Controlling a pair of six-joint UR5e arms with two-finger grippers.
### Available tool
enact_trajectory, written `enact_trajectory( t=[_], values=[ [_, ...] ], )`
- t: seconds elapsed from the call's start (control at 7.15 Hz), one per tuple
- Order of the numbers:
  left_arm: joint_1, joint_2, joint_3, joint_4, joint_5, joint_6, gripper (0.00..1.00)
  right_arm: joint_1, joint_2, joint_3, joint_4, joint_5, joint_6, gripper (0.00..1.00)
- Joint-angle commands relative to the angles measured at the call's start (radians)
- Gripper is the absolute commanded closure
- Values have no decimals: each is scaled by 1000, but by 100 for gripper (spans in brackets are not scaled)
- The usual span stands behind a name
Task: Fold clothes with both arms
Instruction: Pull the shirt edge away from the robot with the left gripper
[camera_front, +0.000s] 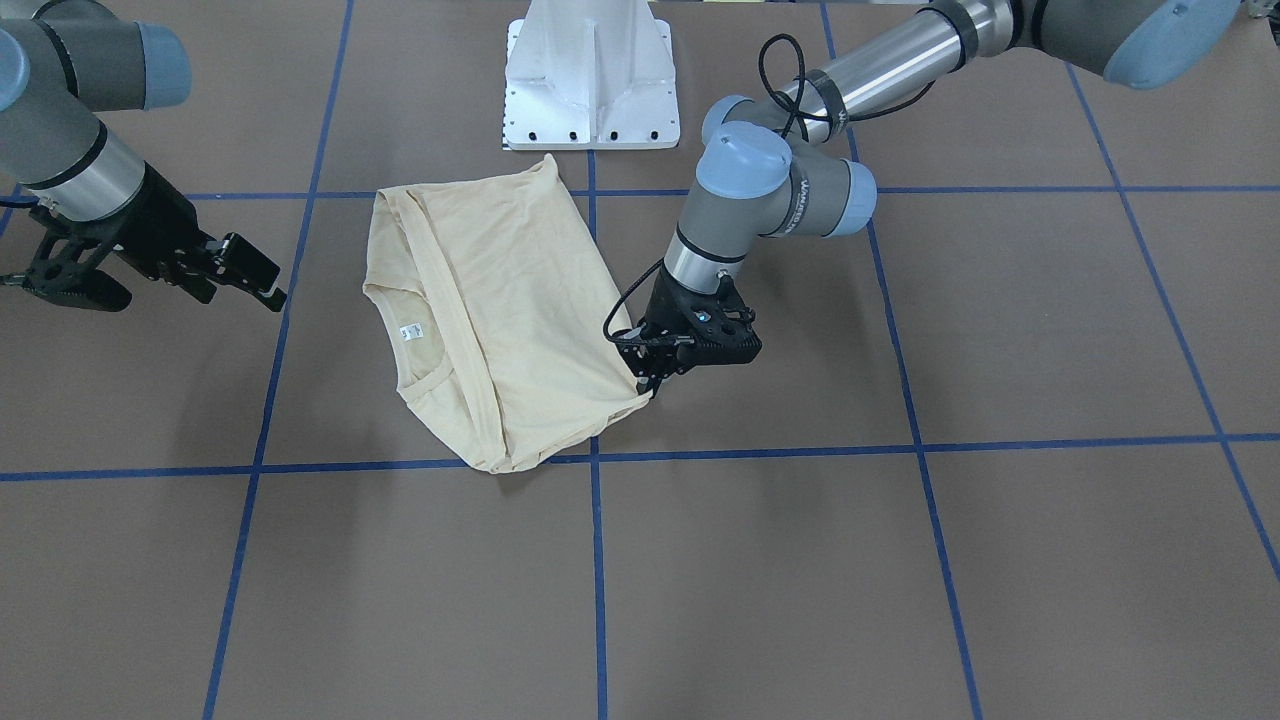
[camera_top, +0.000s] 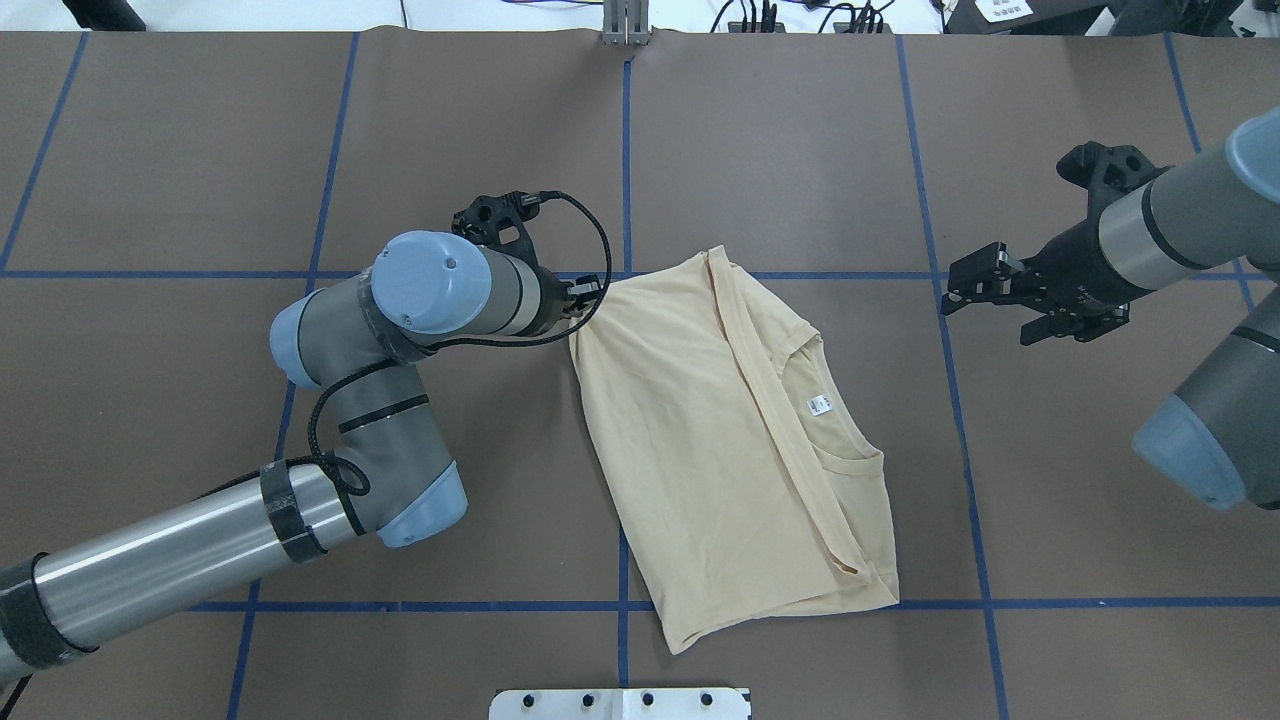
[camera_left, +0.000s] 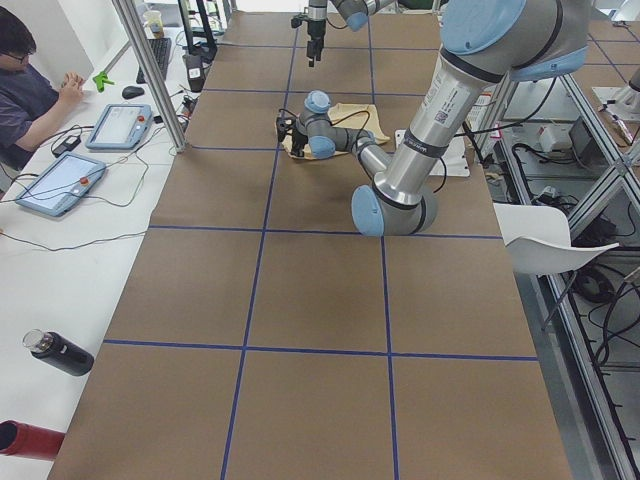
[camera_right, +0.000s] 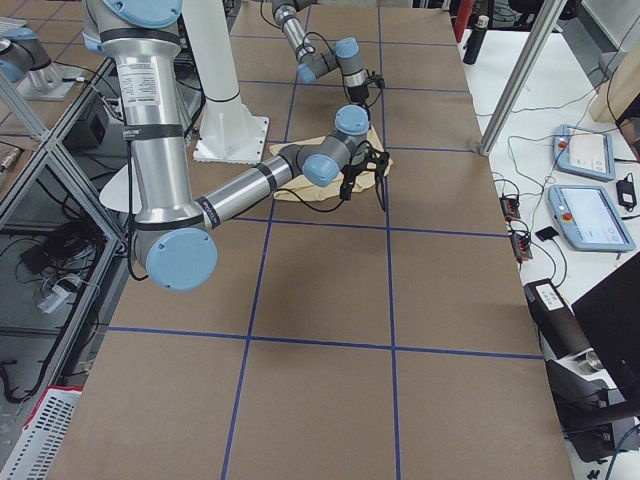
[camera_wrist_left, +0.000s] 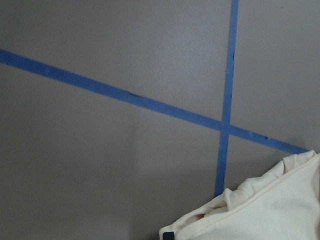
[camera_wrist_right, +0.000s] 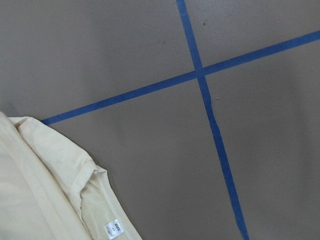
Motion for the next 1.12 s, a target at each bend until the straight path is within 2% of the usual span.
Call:
enact_trajectory(
  t=[0.0,0.28,0.7,0.98],
  values=[
    [-53,-18,38,-3,-1,58,100,-1,0,-1,0,-10,-1,0],
    [-72,-109,141,-10,9,58,100,-1,0,-2,0,-13,-1,0],
    [-109,-159,292,-154,50,101,100,-1,-5,-2,0,-20,-1,0],
    [-132,-164,308,-159,50,131,100,-1,-5,-4,0,-29,-1,0]
  ],
)
